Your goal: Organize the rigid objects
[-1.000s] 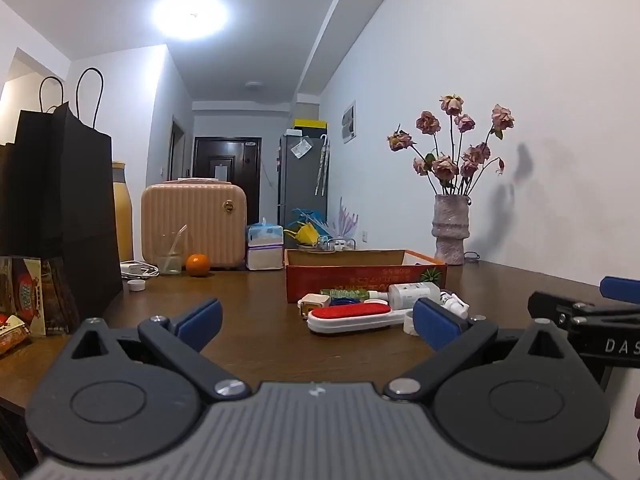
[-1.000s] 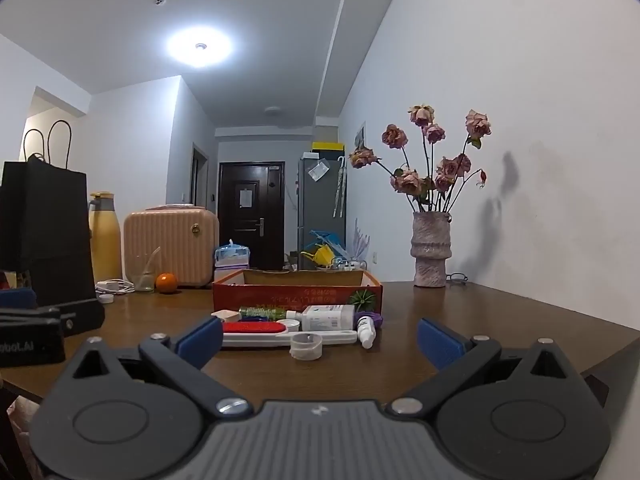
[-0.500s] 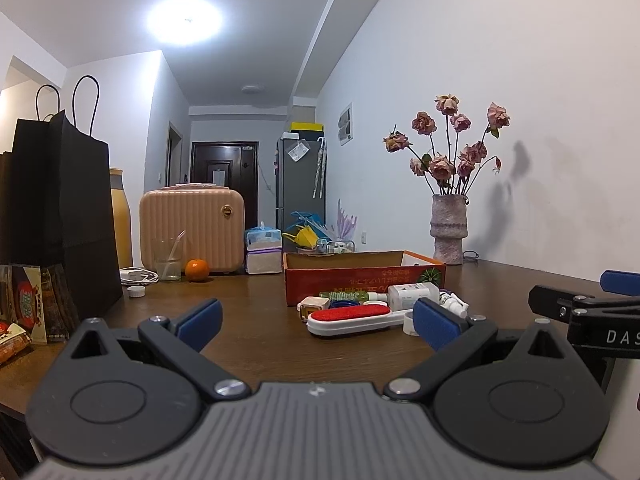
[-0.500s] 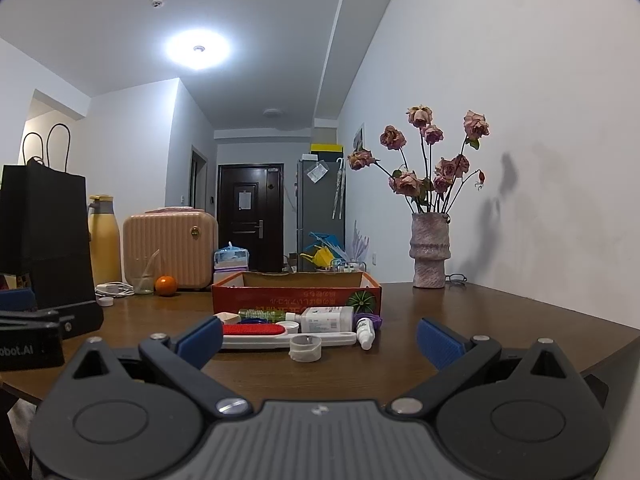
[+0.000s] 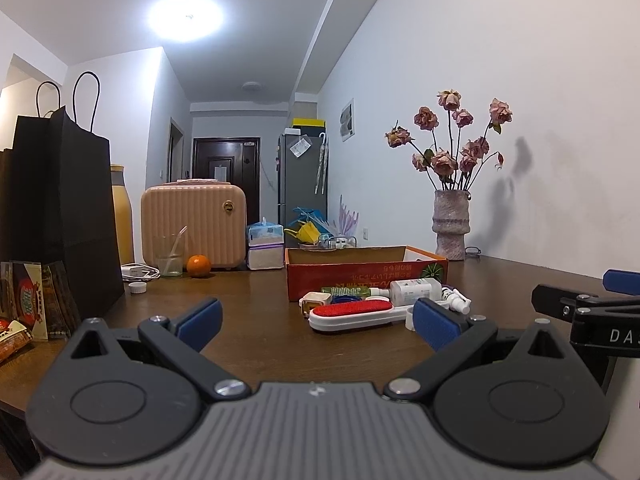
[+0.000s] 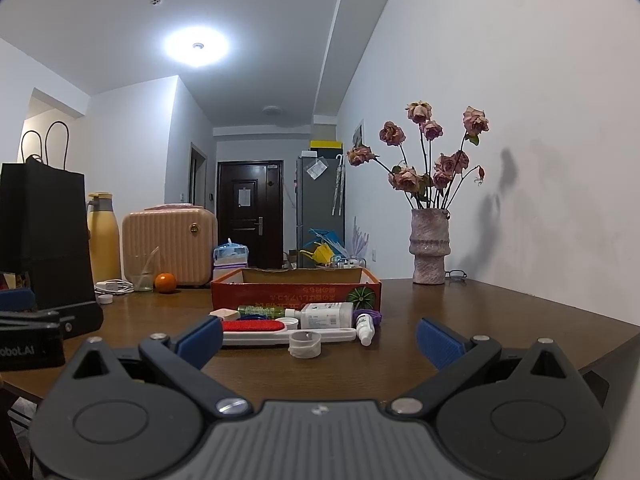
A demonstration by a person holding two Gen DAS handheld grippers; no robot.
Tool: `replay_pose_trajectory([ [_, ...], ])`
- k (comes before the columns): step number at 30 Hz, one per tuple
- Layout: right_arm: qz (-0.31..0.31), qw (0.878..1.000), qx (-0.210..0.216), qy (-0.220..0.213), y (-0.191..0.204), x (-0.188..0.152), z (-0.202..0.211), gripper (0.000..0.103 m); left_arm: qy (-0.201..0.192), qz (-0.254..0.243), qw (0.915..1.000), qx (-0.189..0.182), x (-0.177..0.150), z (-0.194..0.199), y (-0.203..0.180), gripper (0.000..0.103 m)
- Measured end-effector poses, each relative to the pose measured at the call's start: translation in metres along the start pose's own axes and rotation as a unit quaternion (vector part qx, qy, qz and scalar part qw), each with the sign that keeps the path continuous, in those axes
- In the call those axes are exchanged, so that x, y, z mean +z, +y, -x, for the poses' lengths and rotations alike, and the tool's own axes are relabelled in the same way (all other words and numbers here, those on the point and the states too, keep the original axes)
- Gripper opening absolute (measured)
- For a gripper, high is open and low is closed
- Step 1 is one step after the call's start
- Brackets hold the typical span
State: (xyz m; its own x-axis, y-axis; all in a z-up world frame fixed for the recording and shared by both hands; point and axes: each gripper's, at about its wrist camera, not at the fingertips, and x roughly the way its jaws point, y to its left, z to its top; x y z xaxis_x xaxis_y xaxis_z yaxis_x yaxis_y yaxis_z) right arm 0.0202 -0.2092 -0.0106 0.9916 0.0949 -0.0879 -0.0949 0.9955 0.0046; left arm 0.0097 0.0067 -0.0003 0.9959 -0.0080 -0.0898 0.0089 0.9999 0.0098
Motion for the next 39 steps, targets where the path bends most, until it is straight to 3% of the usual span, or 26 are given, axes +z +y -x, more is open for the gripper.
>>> replay_pose_trajectory([
  [39,0.003,1.0,0.0,0.005,-0.0007,-0.0043,-0.0022,0.103,0.004,0.001,0.9999,0.014,-0.0036,-0.0048,-0.0006,0.103],
])
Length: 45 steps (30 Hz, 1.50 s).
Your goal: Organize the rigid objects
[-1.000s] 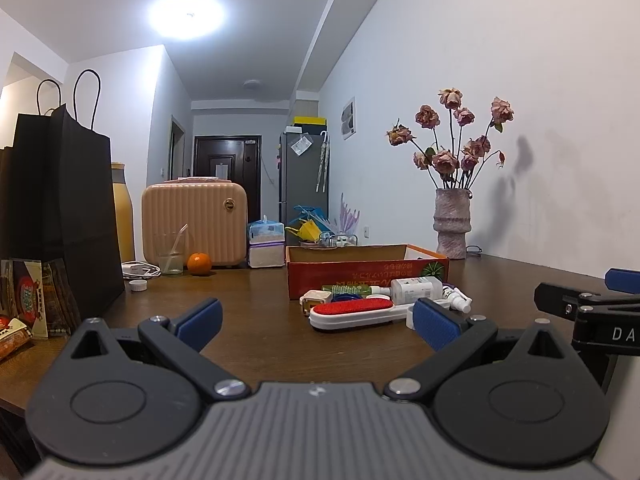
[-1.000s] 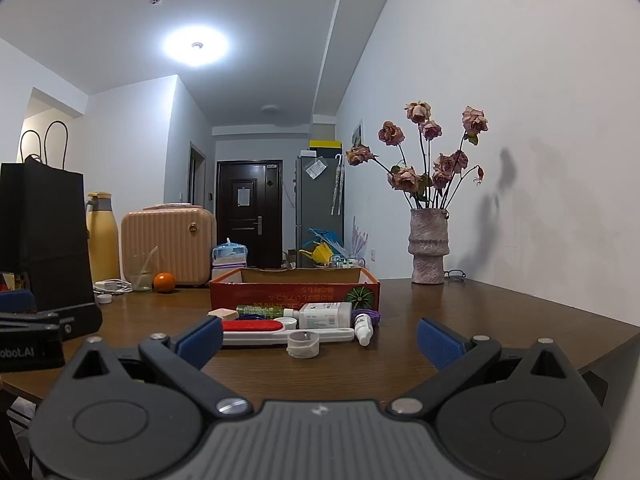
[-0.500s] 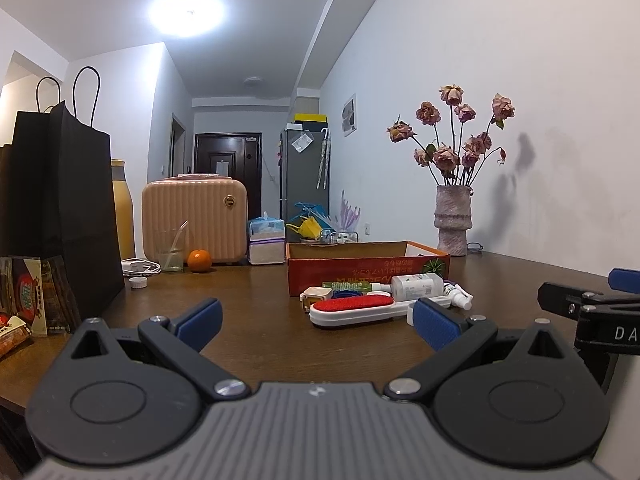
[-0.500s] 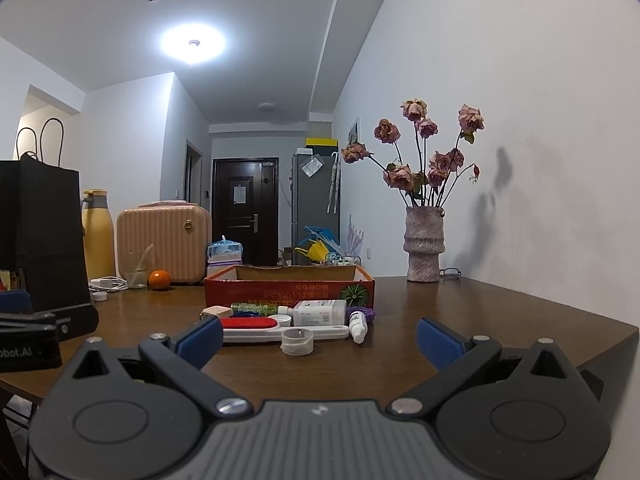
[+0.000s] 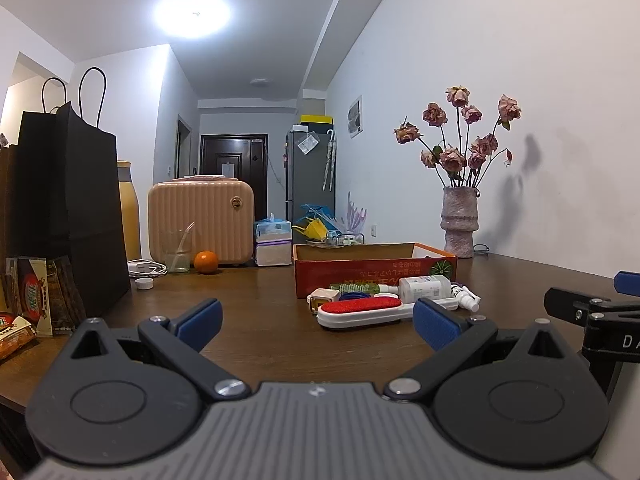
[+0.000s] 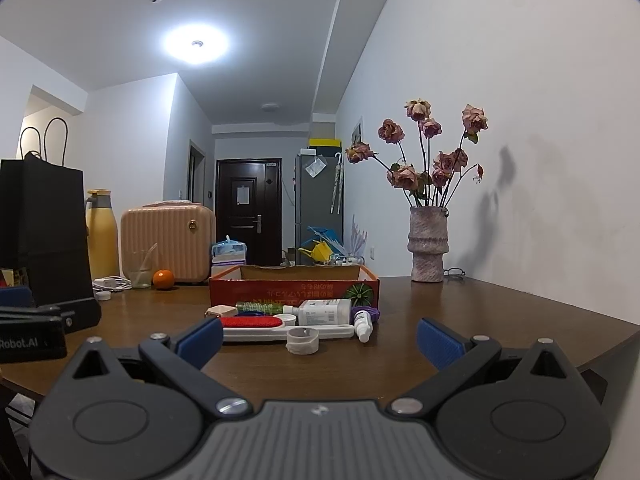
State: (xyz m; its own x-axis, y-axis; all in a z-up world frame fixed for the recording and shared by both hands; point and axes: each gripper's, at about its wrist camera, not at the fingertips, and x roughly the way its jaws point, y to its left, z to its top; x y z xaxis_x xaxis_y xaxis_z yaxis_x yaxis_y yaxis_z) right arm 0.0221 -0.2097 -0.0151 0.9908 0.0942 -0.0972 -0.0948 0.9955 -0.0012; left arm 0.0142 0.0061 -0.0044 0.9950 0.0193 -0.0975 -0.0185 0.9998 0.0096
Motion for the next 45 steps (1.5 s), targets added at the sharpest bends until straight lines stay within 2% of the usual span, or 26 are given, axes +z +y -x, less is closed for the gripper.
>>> replay_pose_trajectory([
  [7,-0.001,1.0,0.001,0.004,0.001,-0.001,0.0,0.103,0.007,-0.002,1.0,-0.004,-0.001,0.0,-0.002,0.103],
  [11,-0.001,1.0,0.0,0.005,0.0,-0.004,-0.003,0.103,-0.006,-0.01,0.9999,-0.002,0.001,-0.003,-0.006,0.103],
  [14,0.007,1.0,-0.001,0.007,0.002,-0.012,-0.012,0.103,-0.013,-0.032,0.9993,0.012,-0.003,-0.015,-0.013,0.103],
  [20,0.003,0.999,0.008,0.032,-0.005,-0.02,-0.047,0.103,0.006,-0.038,0.9992,0.003,-0.001,-0.047,-0.024,0.103],
  [23,-0.006,1.0,0.01,0.028,-0.017,-0.014,-0.066,0.103,0.029,-0.029,0.9992,0.003,0.004,-0.07,-0.023,0.103],
  [26,-0.028,0.998,0.049,0.037,-0.031,-0.006,-0.088,0.103,0.06,-0.028,0.9978,0.003,0.008,-0.1,-0.021,0.103],
  [28,-0.038,0.996,0.062,0.044,-0.038,0.002,-0.106,0.102,0.082,-0.031,0.9961,-0.015,0.01,-0.122,-0.019,0.103],
  [33,-0.034,0.994,0.081,0.065,-0.053,0.018,-0.151,0.099,0.097,-0.037,0.9946,-0.008,0.018,-0.165,-0.017,0.103],
  [37,-0.015,0.992,0.084,0.095,-0.058,0.025,-0.191,0.089,0.101,-0.011,0.9948,-0.011,0.024,-0.199,-0.011,0.103],
  [39,-0.018,0.988,0.095,0.117,-0.06,0.027,-0.209,0.083,0.119,0.005,0.9926,-0.024,0.028,-0.219,-0.006,0.103],
  [42,-0.023,0.981,0.117,0.155,-0.056,0.026,-0.232,0.081,0.165,-0.037,0.9847,-0.04,0.033,-0.25,-0.007,0.103],
  [45,0.001,0.972,0.142,0.186,-0.039,0.019,-0.252,0.081,0.163,-0.052,0.9839,-0.052,0.034,-0.273,-0.003,0.103],
])
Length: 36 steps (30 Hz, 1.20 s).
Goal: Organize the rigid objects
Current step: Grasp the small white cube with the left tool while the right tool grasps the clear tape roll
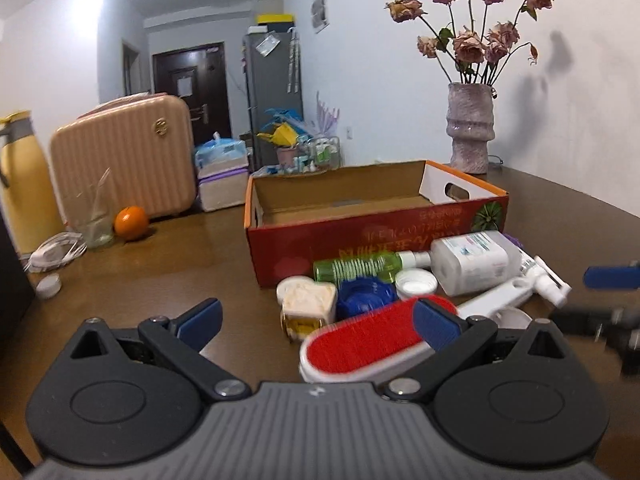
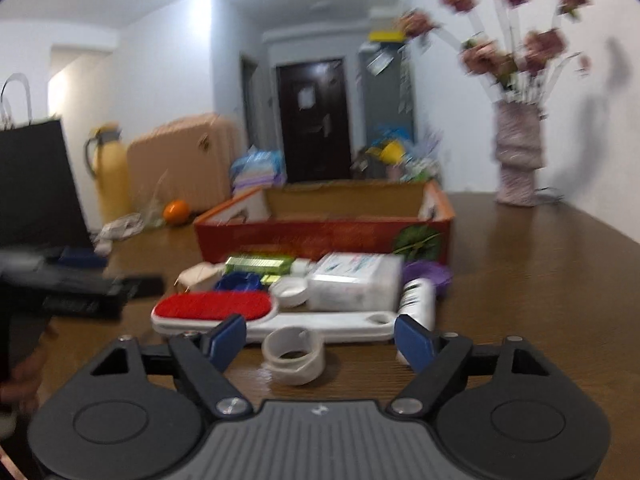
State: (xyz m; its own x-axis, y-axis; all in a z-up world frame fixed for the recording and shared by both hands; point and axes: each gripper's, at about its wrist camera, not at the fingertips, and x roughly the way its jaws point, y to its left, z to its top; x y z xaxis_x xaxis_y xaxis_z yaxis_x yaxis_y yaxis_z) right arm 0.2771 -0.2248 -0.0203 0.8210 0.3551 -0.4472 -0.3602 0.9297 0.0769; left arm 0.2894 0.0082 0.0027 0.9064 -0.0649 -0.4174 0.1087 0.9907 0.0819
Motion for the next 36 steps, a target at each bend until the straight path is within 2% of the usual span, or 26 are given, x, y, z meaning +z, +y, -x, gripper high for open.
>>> replay_pose_trajectory([
  [2,0.01,1.0,0.009,0.017,0.006,0.001,-0.015,0.079,0.017,-0.007,0.9996,-0.021,0.005,-0.018,0.006,0.103],
  [6,0.016,0.999,0.023,0.042,0.011,0.002,-0.037,0.066,0.075,0.019,0.9958,-0.048,0.013,-0.056,0.021,0.102],
  [8,0.02,0.998,0.017,0.051,0.013,0.002,-0.045,0.065,0.084,0.027,0.9947,-0.053,0.014,-0.067,0.027,0.088],
  [9,0.019,0.998,0.016,0.055,0.013,0.002,-0.047,0.062,0.088,0.029,0.9942,-0.054,0.015,-0.072,0.03,0.076],
  [11,0.017,0.998,0.012,0.062,0.013,0.002,-0.053,0.053,0.097,0.038,0.9929,-0.058,0.015,-0.078,0.038,0.062],
  [12,0.016,0.998,0.011,0.065,0.012,0.002,-0.055,0.045,0.101,0.041,0.9921,-0.062,0.015,-0.082,0.041,0.057],
  [16,0.014,0.998,0.002,0.069,0.01,0.003,-0.06,0.042,0.128,0.051,0.9869,-0.083,0.012,-0.097,0.05,0.049],
  [18,0.014,0.997,-0.002,0.072,0.01,0.004,-0.062,0.042,0.137,0.047,0.9854,-0.09,0.01,-0.101,0.048,0.041],
  [20,0.019,0.997,-0.01,0.073,0.012,0.004,-0.061,0.042,0.137,0.049,0.9857,-0.086,0.009,-0.101,0.046,0.04],
  [24,0.022,0.997,-0.018,0.065,0.015,0.003,-0.052,0.042,0.122,0.045,0.9895,-0.064,0.009,-0.082,0.045,0.039],
  [28,0.02,0.999,-0.02,0.046,0.019,0.004,-0.03,0.042,0.083,0.049,0.9937,-0.056,0.009,-0.04,0.045,0.039],
  [32,0.026,0.999,-0.031,0.009,0.028,0.008,0.001,0.042,0.019,0.046,0.9986,-0.019,0.008,0.015,0.039,0.039],
  [36,0.038,0.997,-0.036,-0.056,0.044,0.011,0.044,0.042,-0.055,0.054,0.9968,0.021,0.002,0.079,0.031,0.039],
])
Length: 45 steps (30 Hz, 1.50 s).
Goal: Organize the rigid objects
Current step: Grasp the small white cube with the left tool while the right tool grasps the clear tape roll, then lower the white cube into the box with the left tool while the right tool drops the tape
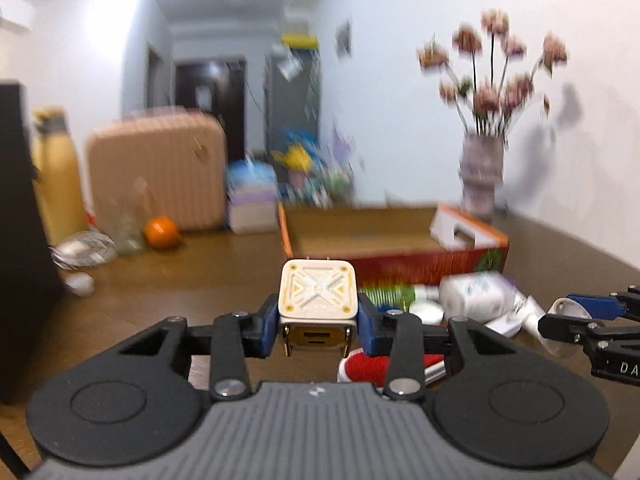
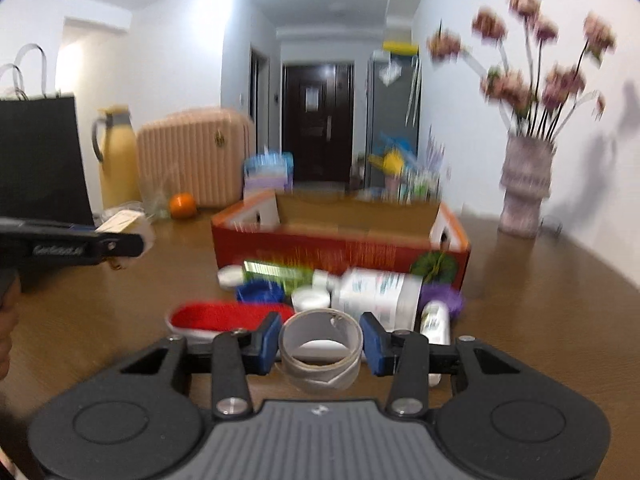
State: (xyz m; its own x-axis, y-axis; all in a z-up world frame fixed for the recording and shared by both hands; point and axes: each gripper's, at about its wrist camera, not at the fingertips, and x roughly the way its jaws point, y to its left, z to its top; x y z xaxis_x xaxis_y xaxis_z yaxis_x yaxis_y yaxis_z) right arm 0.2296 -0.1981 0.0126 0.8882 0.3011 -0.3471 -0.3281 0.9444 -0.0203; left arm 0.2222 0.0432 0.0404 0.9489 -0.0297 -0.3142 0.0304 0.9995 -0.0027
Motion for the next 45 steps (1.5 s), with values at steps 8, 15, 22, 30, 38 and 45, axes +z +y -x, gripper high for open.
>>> replay_pose_trajectory([
  [8,-0.017,0.99,-0.014,-0.141,0.023,-0.006,0.083,0.042,-0.124,0.036,0.9909,0.036,-0.021,0.106,-0.015,0.039],
  [15,-0.034,0.984,-0.031,-0.171,0.025,-0.004,0.119,0.042,-0.162,0.019,0.9863,0.026,-0.027,0.149,-0.037,0.039],
  [22,-0.029,0.985,-0.045,-0.162,0.019,-0.001,0.115,0.042,-0.153,0.026,0.9879,0.012,-0.023,0.137,-0.036,0.039],
  [30,-0.036,0.992,-0.018,-0.123,-0.025,0.046,0.038,0.042,-0.114,0.016,0.9933,0.001,0.026,0.043,-0.022,0.039],
  [38,-0.022,0.999,-0.005,-0.03,-0.089,0.118,-0.119,0.042,-0.008,0.012,0.9999,0.005,0.096,-0.125,-0.003,0.039],
  [45,-0.026,0.992,-0.014,0.124,-0.132,0.156,-0.291,0.042,0.155,-0.001,0.9877,-0.016,0.122,-0.284,0.015,0.039],
])
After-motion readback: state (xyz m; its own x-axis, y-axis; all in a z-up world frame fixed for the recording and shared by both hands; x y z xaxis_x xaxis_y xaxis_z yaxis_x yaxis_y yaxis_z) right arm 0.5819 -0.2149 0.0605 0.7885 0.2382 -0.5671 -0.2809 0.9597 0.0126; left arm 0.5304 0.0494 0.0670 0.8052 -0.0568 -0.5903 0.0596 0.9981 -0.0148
